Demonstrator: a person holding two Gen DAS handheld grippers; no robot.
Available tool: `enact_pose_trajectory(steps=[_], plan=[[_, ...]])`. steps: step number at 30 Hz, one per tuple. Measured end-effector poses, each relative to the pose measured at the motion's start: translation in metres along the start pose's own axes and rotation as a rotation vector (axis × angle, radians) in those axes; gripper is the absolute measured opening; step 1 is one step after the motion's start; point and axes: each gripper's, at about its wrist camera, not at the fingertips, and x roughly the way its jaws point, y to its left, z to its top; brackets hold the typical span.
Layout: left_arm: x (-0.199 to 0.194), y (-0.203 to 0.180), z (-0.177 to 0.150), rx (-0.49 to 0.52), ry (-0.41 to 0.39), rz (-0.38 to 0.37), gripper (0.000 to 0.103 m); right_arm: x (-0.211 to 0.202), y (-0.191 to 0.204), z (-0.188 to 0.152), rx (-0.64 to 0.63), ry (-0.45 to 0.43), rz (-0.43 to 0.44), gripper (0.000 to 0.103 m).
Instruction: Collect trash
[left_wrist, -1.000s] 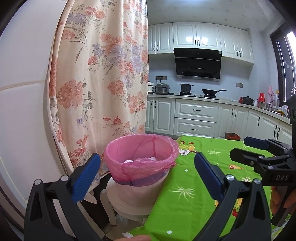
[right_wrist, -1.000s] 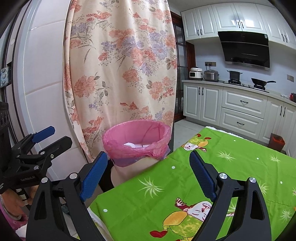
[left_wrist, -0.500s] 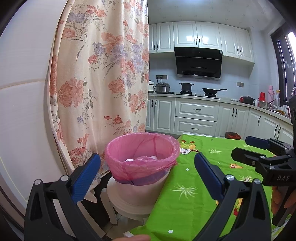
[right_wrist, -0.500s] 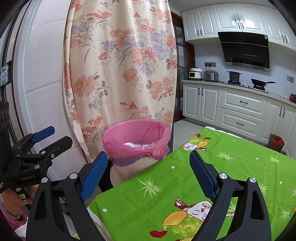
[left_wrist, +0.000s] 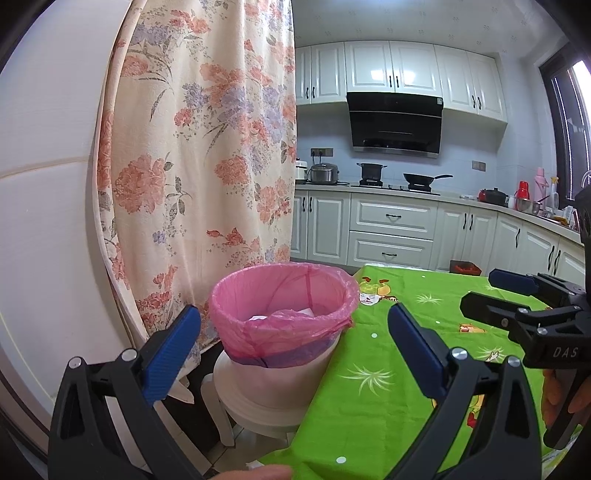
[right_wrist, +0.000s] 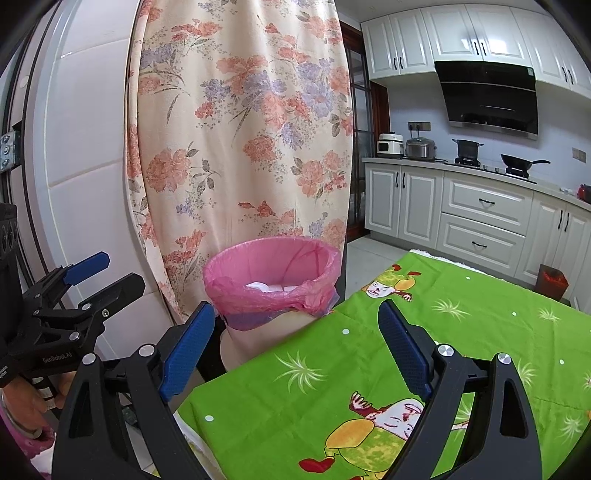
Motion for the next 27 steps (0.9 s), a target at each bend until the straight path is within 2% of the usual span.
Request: enact_pose_trajectory(steps=[21, 27], plan=[[0.0021, 0.0008, -0.0001, -0.009, 0.006, -0.018, 0.098, 0.0017, 0.0023, -0.0025, -0.004, 0.008, 0.003, 0.085], [0.0018, 0.0001, -0.0010, -0.005, -0.001, 0.010, 0.098, 0.0020, 0.0020, -0.0017, -0.003, 0.007, 0.003, 0.085]])
